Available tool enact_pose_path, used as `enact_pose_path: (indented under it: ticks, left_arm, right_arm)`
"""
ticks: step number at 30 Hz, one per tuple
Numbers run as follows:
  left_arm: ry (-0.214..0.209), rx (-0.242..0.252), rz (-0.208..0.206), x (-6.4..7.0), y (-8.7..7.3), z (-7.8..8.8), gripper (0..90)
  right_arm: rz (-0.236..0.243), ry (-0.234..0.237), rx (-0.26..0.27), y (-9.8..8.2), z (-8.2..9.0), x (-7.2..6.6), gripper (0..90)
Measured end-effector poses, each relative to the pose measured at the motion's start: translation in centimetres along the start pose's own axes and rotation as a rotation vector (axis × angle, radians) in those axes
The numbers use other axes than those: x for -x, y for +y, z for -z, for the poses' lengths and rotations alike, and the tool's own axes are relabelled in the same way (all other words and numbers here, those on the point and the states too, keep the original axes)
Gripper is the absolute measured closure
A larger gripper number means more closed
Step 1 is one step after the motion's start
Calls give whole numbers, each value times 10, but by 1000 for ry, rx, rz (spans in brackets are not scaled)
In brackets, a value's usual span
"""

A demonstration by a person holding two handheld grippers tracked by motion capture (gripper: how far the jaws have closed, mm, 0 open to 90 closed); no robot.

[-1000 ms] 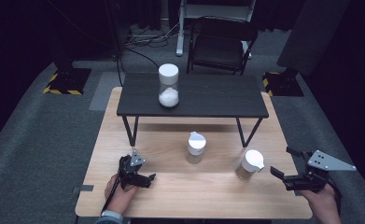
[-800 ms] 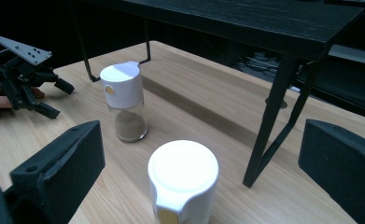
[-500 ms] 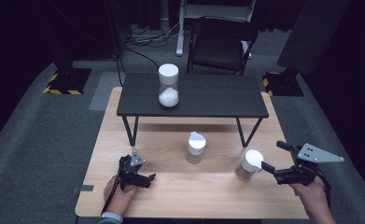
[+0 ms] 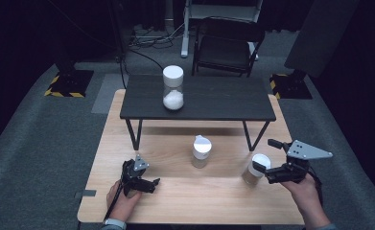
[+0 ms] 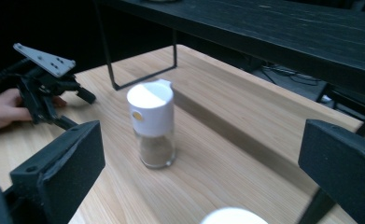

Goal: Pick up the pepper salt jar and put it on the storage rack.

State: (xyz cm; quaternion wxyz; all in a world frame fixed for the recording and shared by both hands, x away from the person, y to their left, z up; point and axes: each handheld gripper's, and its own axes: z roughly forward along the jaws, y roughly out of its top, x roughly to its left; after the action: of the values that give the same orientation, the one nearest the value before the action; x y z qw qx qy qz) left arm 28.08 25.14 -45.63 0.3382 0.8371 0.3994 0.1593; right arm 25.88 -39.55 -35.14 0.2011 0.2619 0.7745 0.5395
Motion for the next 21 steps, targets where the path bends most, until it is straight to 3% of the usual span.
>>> enact_pose_path:
  ticks: [21]
  left_arm:
    - [3, 0, 4, 1, 0, 0, 2]
  right_arm:
    - [1, 18, 18, 20, -45, -15, 2]
